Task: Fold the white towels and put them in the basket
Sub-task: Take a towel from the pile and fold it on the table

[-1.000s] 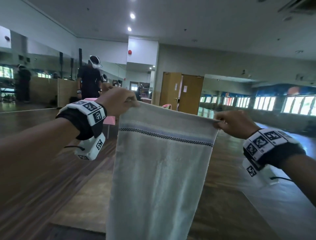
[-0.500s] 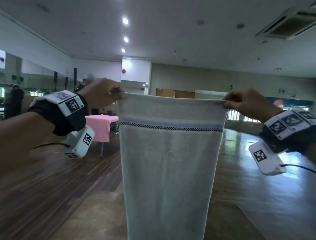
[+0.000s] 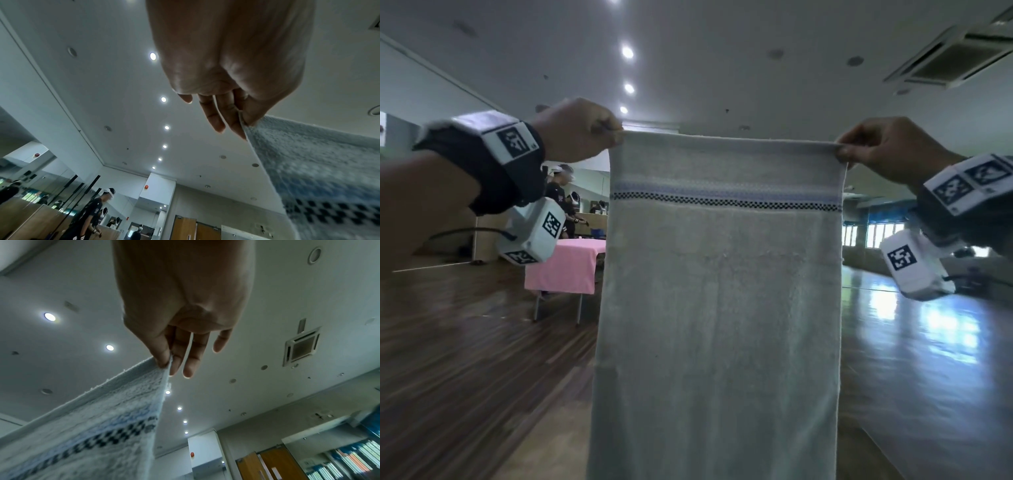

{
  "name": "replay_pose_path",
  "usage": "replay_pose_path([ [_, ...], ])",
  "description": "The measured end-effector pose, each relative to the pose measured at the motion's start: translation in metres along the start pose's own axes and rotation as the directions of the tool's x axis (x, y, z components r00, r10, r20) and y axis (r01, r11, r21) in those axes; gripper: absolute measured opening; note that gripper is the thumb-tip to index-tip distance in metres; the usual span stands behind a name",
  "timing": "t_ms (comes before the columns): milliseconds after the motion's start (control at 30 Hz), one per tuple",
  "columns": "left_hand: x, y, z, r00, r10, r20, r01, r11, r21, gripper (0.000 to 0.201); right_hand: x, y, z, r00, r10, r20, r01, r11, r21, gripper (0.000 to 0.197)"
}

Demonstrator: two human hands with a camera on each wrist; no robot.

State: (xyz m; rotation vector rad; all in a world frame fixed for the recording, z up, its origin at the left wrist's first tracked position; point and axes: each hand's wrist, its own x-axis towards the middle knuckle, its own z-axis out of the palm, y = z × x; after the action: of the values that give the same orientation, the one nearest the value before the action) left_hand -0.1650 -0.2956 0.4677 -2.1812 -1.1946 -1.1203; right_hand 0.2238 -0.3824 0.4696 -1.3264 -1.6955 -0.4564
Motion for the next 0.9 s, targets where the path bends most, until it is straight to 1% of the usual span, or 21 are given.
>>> replay_pose_path([
  [67,0.001,-0.008,0.025,0.999,0.001,0.042,0.0,1.0,-0.023,0.025,0.002,0.014,0.022,0.999,0.021,0.047,-0.02,1.0,-0.004,0.017],
  [133,-0.01,-0.018,0.061,0.991,-0.005,0.135,0.007,1.0,-0.019,0.023,-0.006,0.037,0.055,0.983,0.06,0.174,-0.054,0.998,-0.042,0.01],
  [233,-0.035,-0.037,0.13,0.95,0.016,0.312,-0.021,1.0,0.013,0.018,-0.028,0.077,0.113,0.915,0.149,0.376,-0.117,0.987,-0.107,0.011],
  [300,-0.052,-0.045,0.171,0.928,-0.003,0.372,0.003,1.0,0.001,0.015,-0.042,0.094,0.147,0.88,0.192,0.434,-0.144,0.98,-0.14,0.012],
  [333,-0.056,-0.048,0.186,0.929,-0.017,0.37,0.024,1.0,-0.015,0.013,-0.045,0.098,0.159,0.88,0.2,0.43,-0.152,0.978,-0.144,0.011],
  [367,-0.058,-0.052,0.197,0.94,-0.037,0.338,0.046,0.999,-0.018,0.012,-0.045,0.1,0.167,0.891,0.2,0.408,-0.159,0.978,-0.133,0.008],
  [400,-0.056,-0.055,0.203,0.956,-0.064,0.285,0.072,0.997,-0.019,0.012,-0.042,0.101,0.172,0.912,0.189,0.365,-0.158,0.981,-0.114,0.006],
  [433,-0.052,-0.057,0.205,0.969,-0.087,0.232,0.098,0.995,-0.035,0.013,-0.036,0.101,0.175,0.937,0.17,0.306,-0.149,0.985,-0.091,0.008],
  [467,-0.046,-0.058,0.204,0.978,-0.098,0.186,0.112,0.992,-0.065,0.014,-0.028,0.101,0.175,0.958,0.155,0.242,-0.141,0.987,-0.073,0.01],
  [533,-0.028,-0.054,0.194,0.992,-0.104,0.077,0.112,0.988,-0.11,0.016,-0.012,0.097,0.17,0.982,0.143,0.124,-0.137,0.989,-0.056,0.009],
  [600,-0.013,-0.049,0.179,0.989,-0.144,-0.036,0.138,0.983,-0.123,0.018,0.003,0.092,0.16,0.99,0.142,0.024,-0.14,0.988,-0.058,0.018],
  [633,-0.006,-0.049,0.173,0.984,-0.161,-0.073,0.151,0.981,-0.123,0.019,0.009,0.089,0.155,0.989,0.145,-0.009,-0.145,0.989,-0.04,0.018],
  [667,-0.001,-0.05,0.167,0.982,-0.17,-0.088,0.158,0.98,-0.121,0.02,0.012,0.086,0.15,0.989,0.144,-0.024,-0.144,0.989,-0.006,0.013],
  [700,0.003,-0.051,0.163,0.981,-0.171,-0.092,0.16,0.981,-0.114,0.021,0.014,0.082,0.146,0.99,0.135,-0.027,-0.135,0.991,0.02,0.008],
  [767,0.003,-0.052,0.156,0.983,-0.17,-0.071,0.16,0.979,-0.125,0.022,0.013,0.078,0.14,0.993,0.115,-0.014,-0.114,0.992,0.047,0.012],
  [833,-0.005,-0.051,0.154,0.988,-0.158,0.001,0.156,0.978,-0.137,0.021,0.006,0.075,0.138,0.993,0.112,0.038,-0.114,0.991,0.063,0.012],
  [900,-0.017,-0.05,0.157,0.984,-0.14,0.11,0.152,0.983,-0.108,0.019,-0.007,0.078,0.14,0.984,0.122,0.132,-0.13,0.99,0.054,0.011],
])
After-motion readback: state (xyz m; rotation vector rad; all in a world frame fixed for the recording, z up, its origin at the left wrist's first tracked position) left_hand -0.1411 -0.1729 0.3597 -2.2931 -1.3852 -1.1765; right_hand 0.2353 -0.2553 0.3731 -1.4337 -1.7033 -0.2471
